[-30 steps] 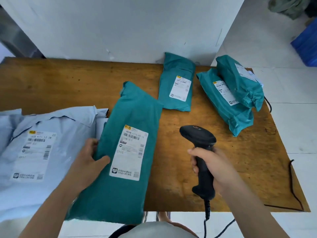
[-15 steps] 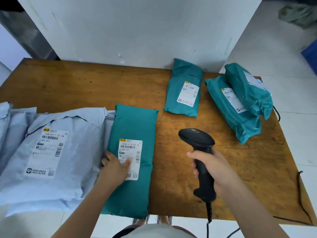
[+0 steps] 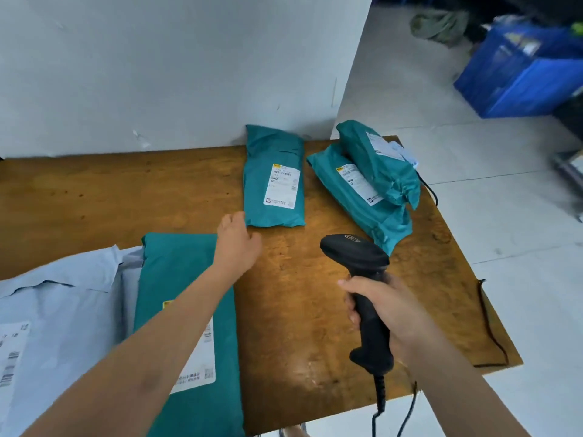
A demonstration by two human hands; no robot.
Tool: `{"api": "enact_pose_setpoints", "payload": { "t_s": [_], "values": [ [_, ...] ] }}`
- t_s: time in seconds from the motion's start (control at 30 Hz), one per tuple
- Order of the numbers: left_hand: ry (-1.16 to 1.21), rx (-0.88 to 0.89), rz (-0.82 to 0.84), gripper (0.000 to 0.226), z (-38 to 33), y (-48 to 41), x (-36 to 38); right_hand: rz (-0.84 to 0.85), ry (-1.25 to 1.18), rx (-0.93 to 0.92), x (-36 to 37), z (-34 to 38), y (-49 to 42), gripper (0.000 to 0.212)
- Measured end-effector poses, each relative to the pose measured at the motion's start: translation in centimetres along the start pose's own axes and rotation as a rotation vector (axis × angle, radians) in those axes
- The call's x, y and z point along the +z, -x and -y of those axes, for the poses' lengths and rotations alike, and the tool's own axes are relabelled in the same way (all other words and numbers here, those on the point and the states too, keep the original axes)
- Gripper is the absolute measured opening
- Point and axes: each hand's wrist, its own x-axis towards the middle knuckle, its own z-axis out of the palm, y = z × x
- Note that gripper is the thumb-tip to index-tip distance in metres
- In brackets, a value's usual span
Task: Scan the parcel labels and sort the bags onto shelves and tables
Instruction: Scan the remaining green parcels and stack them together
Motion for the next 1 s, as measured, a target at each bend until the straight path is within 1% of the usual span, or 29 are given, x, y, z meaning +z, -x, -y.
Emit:
{"api": "enact_pose_setpoints", "payload": {
  "t_s": [0.03,0.07,0.17,0.23,0.3,0.4,0.47,0.53,0.7,0.77,0.8,0.83,0.9,0.93,1.0],
  "values": [
    [0.049,-0.064,0.055,0.043,-0.3,-2.4,0.7,-0.017,-0.015,-0.001,-0.5,0.1,0.1,0.015],
    [0.059,-0.123,0.083,0.044,-0.1,-4.8,1.5,-0.036,-0.031,0.001,-0.9,0.2,0.1,0.015],
    [-0.053,-0.278,0.131,0.069,1.2,-10.1,3.7,-0.083,-0.05,0.019,-2.0,0.4,0.2,0.015],
    [-0.089,-0.338,0.077,0.079,1.6,-11.9,4.9,-0.104,-0.042,0.032,-2.6,0.4,0.0,0.015],
    [-0.021,-0.373,0.033,0.075,1.2,-12.7,5.5,-0.115,-0.034,0.045,-2.9,0.2,-0.4,0.015],
    [0.147,-0.36,0.01,0.046,0.0,-12.4,6.0,-0.12,-0.046,0.061,-2.9,-0.3,-0.9,0.014],
    [0.188,-0.33,0.008,0.031,-0.5,-10.5,6.3,-0.109,-0.046,0.074,-2.4,-0.5,-1.3,0.013],
    [0.222,-0.329,0.062,0.026,-0.5,-7.2,7.0,-0.083,-0.033,0.08,-1.7,-0.8,-1.5,0.015],
    [0.198,-0.328,0.17,0.034,0.2,4.4,7.3,-0.056,-0.009,0.13,-0.5,-1.4,-1.8,0.014],
    [0.151,-0.335,0.253,0.036,1.0,8.7,7.0,-0.051,0.017,0.142,-0.2,-1.7,-2.0,0.014],
    [0.107,-0.333,0.323,0.036,1.5,10.5,7.1,-0.043,0.035,0.147,0.0,-1.9,-2.1,0.015],
    [0.05,-0.326,0.405,0.04,2.1,11.9,7.2,-0.037,0.051,0.158,0.2,-2.2,-2.2,0.016],
    [-0.069,-0.319,0.535,0.062,3.3,13.6,7.7,-0.029,0.086,0.19,0.7,-2.7,-2.3,0.016],
    [-0.105,-0.316,0.555,0.074,3.7,13.9,7.8,-0.018,0.11,0.204,0.9,-3.0,-2.3,0.015],
    [-0.13,-0.308,0.496,0.088,4.0,13.7,7.8,0.007,0.155,0.223,1.5,-3.8,-2.3,0.015]
  ]
}}
